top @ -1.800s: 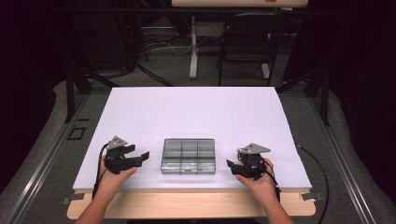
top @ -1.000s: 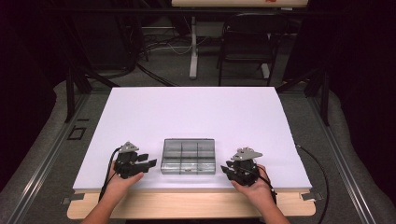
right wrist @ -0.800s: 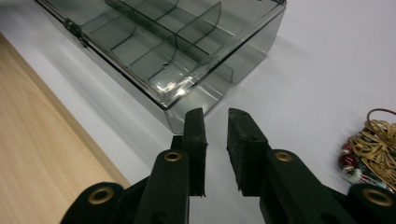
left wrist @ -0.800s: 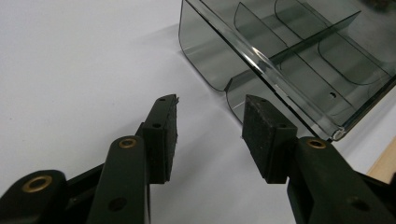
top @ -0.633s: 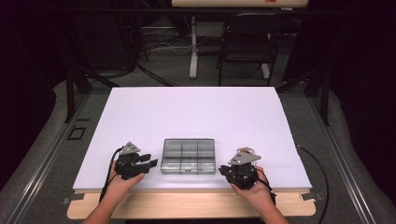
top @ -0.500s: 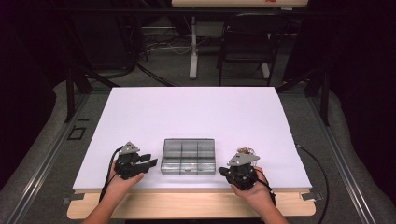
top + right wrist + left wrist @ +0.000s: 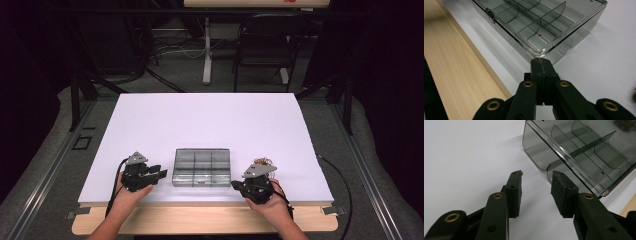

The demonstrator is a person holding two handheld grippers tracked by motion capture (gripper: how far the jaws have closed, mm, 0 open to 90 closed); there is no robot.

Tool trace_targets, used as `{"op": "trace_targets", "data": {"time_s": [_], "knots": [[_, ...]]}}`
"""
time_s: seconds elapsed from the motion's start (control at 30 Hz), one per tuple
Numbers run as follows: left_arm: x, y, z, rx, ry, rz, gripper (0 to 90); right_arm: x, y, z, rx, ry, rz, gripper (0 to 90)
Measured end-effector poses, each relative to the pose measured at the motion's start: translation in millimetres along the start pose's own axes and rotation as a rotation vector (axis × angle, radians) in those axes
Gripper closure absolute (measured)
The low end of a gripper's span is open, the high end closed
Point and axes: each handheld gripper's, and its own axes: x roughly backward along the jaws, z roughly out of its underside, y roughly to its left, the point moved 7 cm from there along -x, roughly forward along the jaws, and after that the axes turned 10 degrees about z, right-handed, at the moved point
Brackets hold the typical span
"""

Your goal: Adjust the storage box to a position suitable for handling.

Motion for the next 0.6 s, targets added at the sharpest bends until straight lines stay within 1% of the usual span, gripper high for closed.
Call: {"op": "trace_targets", "data": {"time_s": [0.3, 0.47, 0.5, 0.6], "knots": [[0.7, -1.2, -0.3, -0.002, -0.005, 0.004, 61.8, -0.3, 0.8, -1.4, -0.006, -0.012, -0.009, 90.0], [1.3, -2.4, -0.7, -0.002, -0.007, 0.008, 62.8, 0.9, 0.7, -2.5, -0.006, -0.020, -0.004, 90.0], [1.5, -2.7, -1.0, -0.005, -0.009, 0.001, 63.3, 1.4, 0.6, -3.3, -0.010, -0.028, -0.005, 90.0], [2.3, -4.4, -1.7, -0.008, -0.015, 0.008, 63.8, 2.2, 0.5, -4.2, -0.014, -0.034, -0.003, 90.0]]}}
